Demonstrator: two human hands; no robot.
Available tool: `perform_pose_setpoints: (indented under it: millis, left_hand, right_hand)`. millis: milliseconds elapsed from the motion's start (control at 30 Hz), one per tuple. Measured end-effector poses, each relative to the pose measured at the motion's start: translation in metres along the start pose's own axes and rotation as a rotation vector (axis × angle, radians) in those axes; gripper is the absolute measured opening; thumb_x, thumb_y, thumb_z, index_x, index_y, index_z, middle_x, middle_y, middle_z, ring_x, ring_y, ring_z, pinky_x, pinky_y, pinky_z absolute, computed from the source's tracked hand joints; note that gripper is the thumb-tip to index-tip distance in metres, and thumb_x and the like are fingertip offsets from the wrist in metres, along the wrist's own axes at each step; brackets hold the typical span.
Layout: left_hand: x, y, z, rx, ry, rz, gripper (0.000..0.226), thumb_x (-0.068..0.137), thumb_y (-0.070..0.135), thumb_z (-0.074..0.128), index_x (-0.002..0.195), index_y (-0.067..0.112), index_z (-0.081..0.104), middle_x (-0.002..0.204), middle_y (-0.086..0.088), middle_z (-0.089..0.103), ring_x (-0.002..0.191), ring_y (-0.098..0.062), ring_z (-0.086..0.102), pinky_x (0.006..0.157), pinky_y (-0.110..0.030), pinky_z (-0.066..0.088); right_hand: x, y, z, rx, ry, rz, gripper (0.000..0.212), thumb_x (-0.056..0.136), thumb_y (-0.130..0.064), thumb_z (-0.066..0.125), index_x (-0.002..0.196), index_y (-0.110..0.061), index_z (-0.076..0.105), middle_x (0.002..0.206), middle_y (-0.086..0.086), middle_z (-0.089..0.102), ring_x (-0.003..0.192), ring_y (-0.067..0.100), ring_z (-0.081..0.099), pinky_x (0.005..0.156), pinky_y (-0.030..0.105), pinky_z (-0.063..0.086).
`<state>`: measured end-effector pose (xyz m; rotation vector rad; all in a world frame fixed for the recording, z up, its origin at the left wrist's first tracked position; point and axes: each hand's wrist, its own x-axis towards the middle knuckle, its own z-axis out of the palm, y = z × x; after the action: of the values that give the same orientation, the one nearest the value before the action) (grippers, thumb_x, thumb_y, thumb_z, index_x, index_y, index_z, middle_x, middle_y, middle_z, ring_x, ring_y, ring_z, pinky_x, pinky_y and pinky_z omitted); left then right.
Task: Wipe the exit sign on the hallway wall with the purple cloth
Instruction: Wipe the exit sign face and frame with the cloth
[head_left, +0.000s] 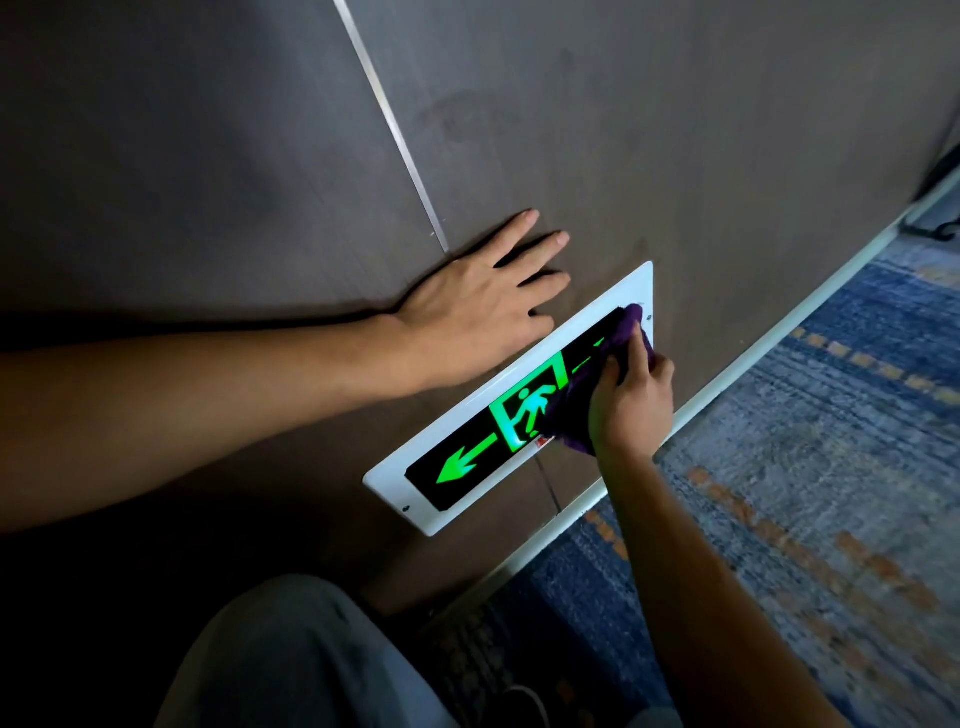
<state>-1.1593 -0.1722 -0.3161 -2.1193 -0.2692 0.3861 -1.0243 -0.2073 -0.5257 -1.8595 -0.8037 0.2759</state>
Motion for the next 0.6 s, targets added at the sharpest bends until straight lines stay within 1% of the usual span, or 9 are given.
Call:
perform_pose_setpoints:
  millis: [100, 167, 233, 333, 400, 467, 567, 600]
  left_hand:
    - [0.0, 0.0, 0.0, 0.002, 0.006, -0.005, 0.032, 0.1, 0.032, 0.05, 0.127, 0.022, 0.064, 0.164, -0.014, 0.036, 0.157, -0.044, 0.013, 0.124, -0.067, 0.003]
    - [0.0, -0.001, 0.002, 0.004, 0.017, 0.0, 0.032, 0.099, 0.031, 0.051, 0.126, 0.021, 0.065, 0.163, -0.015, 0.037, 0.156, -0.044, 0.015, 0.124, -0.067, 0.003]
    - [0.0, -0.001, 0.003, 0.002, 0.024, 0.0, 0.032, 0.099, 0.031, 0.05, 0.126, 0.021, 0.066, 0.163, -0.015, 0.037, 0.156, -0.044, 0.015, 0.124, -0.067, 0.002]
    - [0.0, 0.0, 0.004, 0.017, 0.011, 0.0, 0.031, 0.1, 0.032, 0.052, 0.126, 0.022, 0.065, 0.163, -0.014, 0.037, 0.156, -0.044, 0.015, 0.124, -0.067, 0.001]
    - [0.0, 0.0, 0.005, 0.03, 0.005, -0.003, 0.031, 0.099, 0.033, 0.055, 0.126, 0.022, 0.065, 0.164, -0.013, 0.036, 0.157, -0.044, 0.014, 0.124, -0.067, 0.0]
    - [0.0, 0.0, 0.006, 0.026, 0.014, -0.009, 0.03, 0.099, 0.034, 0.055, 0.126, 0.023, 0.065, 0.164, -0.011, 0.036, 0.157, -0.043, 0.014, 0.124, -0.066, -0.001]
    - [0.0, 0.001, 0.002, 0.019, -0.005, -0.015, 0.03, 0.101, 0.033, 0.054, 0.127, 0.024, 0.064, 0.165, -0.01, 0.034, 0.158, -0.042, 0.012, 0.125, -0.066, 0.0]
    - [0.0, 0.001, 0.001, 0.02, -0.019, -0.012, 0.031, 0.101, 0.033, 0.053, 0.129, 0.024, 0.063, 0.166, -0.01, 0.033, 0.158, -0.042, 0.011, 0.125, -0.066, 0.0]
  right_hand:
    - [-0.001, 0.003, 0.0, -0.009, -0.002, -0.005, 0.04, 0.106, -0.034, 0.044, 0.143, -0.023, 0.056, 0.124, 0.014, 0.057, 0.103, 0.036, 0.063, 0.078, 0.044, 0.057]
    - [0.001, 0.001, 0.0, -0.035, -0.024, 0.03, 0.039, 0.107, -0.034, 0.042, 0.141, -0.023, 0.056, 0.123, 0.015, 0.057, 0.102, 0.038, 0.063, 0.079, 0.043, 0.055]
    - [0.001, -0.002, 0.0, -0.086, -0.055, 0.066, 0.038, 0.107, -0.035, 0.04, 0.138, -0.022, 0.057, 0.12, 0.016, 0.057, 0.098, 0.041, 0.063, 0.075, 0.041, 0.051]
    - [0.002, -0.002, -0.001, -0.187, -0.08, 0.081, 0.036, 0.106, -0.033, 0.038, 0.129, -0.015, 0.058, 0.114, 0.018, 0.058, 0.092, 0.044, 0.064, 0.069, 0.038, 0.042]
    - [0.004, 0.001, -0.003, -0.283, -0.132, 0.082, 0.037, 0.105, -0.031, 0.037, 0.126, -0.011, 0.058, 0.113, 0.02, 0.059, 0.092, 0.045, 0.064, 0.071, 0.04, 0.045]
    - [0.008, 0.004, -0.006, -0.375, -0.224, 0.101, 0.036, 0.104, -0.028, 0.036, 0.126, -0.01, 0.058, 0.114, 0.02, 0.06, 0.096, 0.046, 0.065, 0.077, 0.044, 0.048]
    - [0.016, 0.014, -0.014, -0.399, -0.315, 0.115, 0.036, 0.101, -0.026, 0.039, 0.127, -0.012, 0.06, 0.117, 0.02, 0.062, 0.102, 0.044, 0.065, 0.08, 0.043, 0.047]
    - [0.019, 0.018, -0.018, -0.388, -0.322, 0.115, 0.036, 0.1, -0.026, 0.041, 0.128, -0.014, 0.061, 0.117, 0.02, 0.063, 0.102, 0.043, 0.066, 0.081, 0.042, 0.048]
